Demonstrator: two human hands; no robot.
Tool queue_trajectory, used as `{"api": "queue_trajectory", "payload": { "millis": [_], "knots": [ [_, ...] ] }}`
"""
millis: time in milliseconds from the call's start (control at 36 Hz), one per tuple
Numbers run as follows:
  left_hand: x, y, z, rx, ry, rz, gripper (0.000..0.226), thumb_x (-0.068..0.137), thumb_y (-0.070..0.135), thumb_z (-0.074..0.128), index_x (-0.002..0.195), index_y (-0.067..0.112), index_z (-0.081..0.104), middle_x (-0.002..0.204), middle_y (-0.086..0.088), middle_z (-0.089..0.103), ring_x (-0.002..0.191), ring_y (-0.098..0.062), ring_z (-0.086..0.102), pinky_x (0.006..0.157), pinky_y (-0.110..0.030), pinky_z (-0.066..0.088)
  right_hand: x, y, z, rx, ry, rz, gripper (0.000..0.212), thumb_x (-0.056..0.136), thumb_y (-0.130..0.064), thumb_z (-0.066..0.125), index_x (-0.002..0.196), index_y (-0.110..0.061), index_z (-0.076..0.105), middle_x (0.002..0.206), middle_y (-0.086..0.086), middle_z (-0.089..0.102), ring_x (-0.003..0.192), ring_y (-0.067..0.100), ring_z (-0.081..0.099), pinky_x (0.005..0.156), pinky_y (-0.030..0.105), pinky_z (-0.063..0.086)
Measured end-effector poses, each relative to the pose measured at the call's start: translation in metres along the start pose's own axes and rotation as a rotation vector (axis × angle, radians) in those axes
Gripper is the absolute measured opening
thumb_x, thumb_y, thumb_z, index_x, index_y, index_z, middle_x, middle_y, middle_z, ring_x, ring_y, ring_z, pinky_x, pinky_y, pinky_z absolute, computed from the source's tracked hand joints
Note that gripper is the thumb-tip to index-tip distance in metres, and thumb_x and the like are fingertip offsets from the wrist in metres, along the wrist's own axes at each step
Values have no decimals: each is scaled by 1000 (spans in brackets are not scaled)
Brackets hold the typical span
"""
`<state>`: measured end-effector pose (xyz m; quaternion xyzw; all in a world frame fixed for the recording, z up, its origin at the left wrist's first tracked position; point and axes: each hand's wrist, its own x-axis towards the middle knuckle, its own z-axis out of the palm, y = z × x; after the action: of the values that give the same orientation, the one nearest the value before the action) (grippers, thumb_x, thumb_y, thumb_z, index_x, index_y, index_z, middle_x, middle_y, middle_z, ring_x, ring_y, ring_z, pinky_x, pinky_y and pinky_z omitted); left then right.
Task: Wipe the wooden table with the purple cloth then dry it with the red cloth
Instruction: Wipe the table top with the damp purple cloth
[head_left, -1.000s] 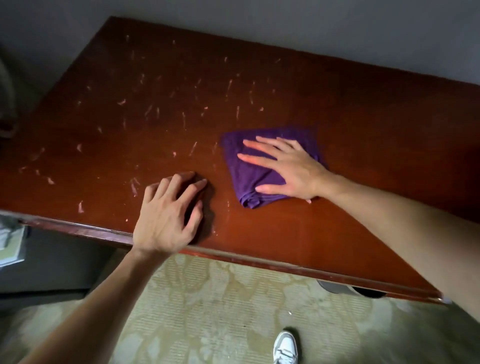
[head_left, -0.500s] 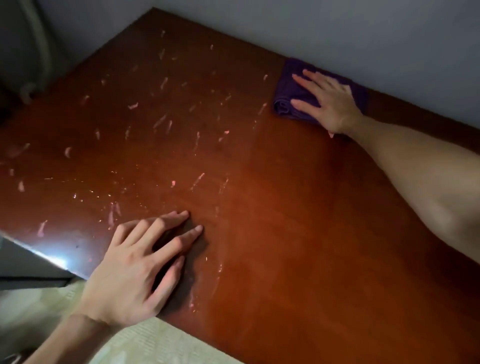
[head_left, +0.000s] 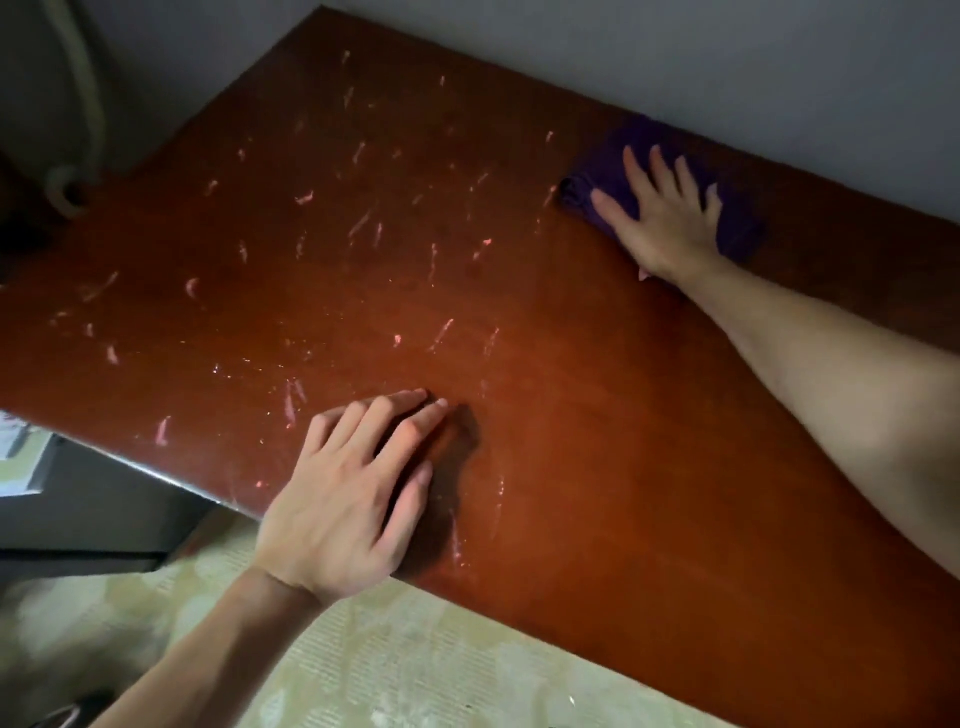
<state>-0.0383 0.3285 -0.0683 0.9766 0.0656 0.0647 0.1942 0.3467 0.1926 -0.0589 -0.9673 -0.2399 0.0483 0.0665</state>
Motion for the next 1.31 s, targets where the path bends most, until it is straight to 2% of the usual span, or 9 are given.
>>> {"api": "queue_trajectory", "payload": {
  "millis": [83, 306, 417, 528, 667, 778, 889, 1083, 1306],
  "knots": [
    [-1, -1, 1, -24, 66, 1, 49, 100, 39, 36, 134, 7, 50, 121, -7, 52, 105, -21, 46, 94, -36, 31, -49, -17, 9, -10, 20, 0, 79, 96, -80, 20, 163, -41, 6, 174, -4, 2, 160, 22, -2, 127, 56, -1],
    [-6, -4, -5, -156, 160, 50, 41, 98, 41, 41, 121, 9, 53, 117, -9, 50, 102, -27, 46, 87, -41, 36, -217, -109, 40, -14, 74, -12, 89, 84, -82, 9, 163, -41, 8, 174, -6, 5, 160, 24, 1, 126, 56, 4],
    [-14, -16, -16, -295, 230, 50, 30, 98, 36, 45, 112, 11, 55, 113, -6, 50, 98, -25, 47, 84, -42, 37, -291, -143, 57, -22, 77, -100, 85, 88, -79, 22, 163, -42, 9, 173, -7, 6, 160, 22, 2, 126, 57, 4],
    [-24, -55, -36, -91, 193, 46, 30, 98, 38, 39, 109, 15, 55, 109, -6, 50, 93, -25, 46, 80, -43, 37, -317, -156, 65, -30, 71, -181, 82, 94, -81, 24, 163, -42, 8, 173, -8, 4, 160, 22, 0, 126, 58, 7],
    [-20, -92, -49, 104, 125, 139, 35, 96, 37, 40, 116, 17, 62, 107, -7, 55, 94, -29, 52, 81, -43, 36, -300, -143, 59, -75, 13, -329, 82, 93, -82, 25, 163, -42, 7, 173, -9, 3, 160, 20, 0, 124, 59, 13],
    [-8, -96, -50, 116, 132, 162, 35, 97, 37, 41, 118, 19, 63, 110, -4, 57, 96, -28, 53, 84, -42, 37, -256, -123, 44, -126, -110, -636, 82, 94, -79, 35, 162, -45, 5, 173, -11, -5, 160, 16, -9, 128, 52, 0],
    [2, -97, -45, 103, 94, 155, 37, 98, 36, 40, 124, 20, 61, 124, -1, 58, 103, -26, 55, 90, -42, 38, -199, -108, 32, -158, -152, -804, 82, 92, -75, 45, 161, -47, 12, 173, -13, -2, 160, 13, -5, 128, 46, -1],
    [0, -101, -44, 68, 31, 75, 39, 100, 35, 40, 132, 24, 58, 139, 1, 52, 114, -21, 54, 98, -41, 37, -106, -99, 24, -149, -149, -860, 81, 93, -73, 43, 162, -44, 13, 173, -13, 0, 160, 13, -2, 128, 50, 6],
    [4, -100, -43, 48, -52, 26, 42, 99, 35, 41, 135, 23, 59, 141, -2, 53, 121, -22, 55, 99, -43, 38, 19, -81, 8, -169, -141, -827, 78, 93, -79, 29, 161, -45, 13, 173, -12, 6, 160, 14, 5, 126, 53, 14]
  ]
}}
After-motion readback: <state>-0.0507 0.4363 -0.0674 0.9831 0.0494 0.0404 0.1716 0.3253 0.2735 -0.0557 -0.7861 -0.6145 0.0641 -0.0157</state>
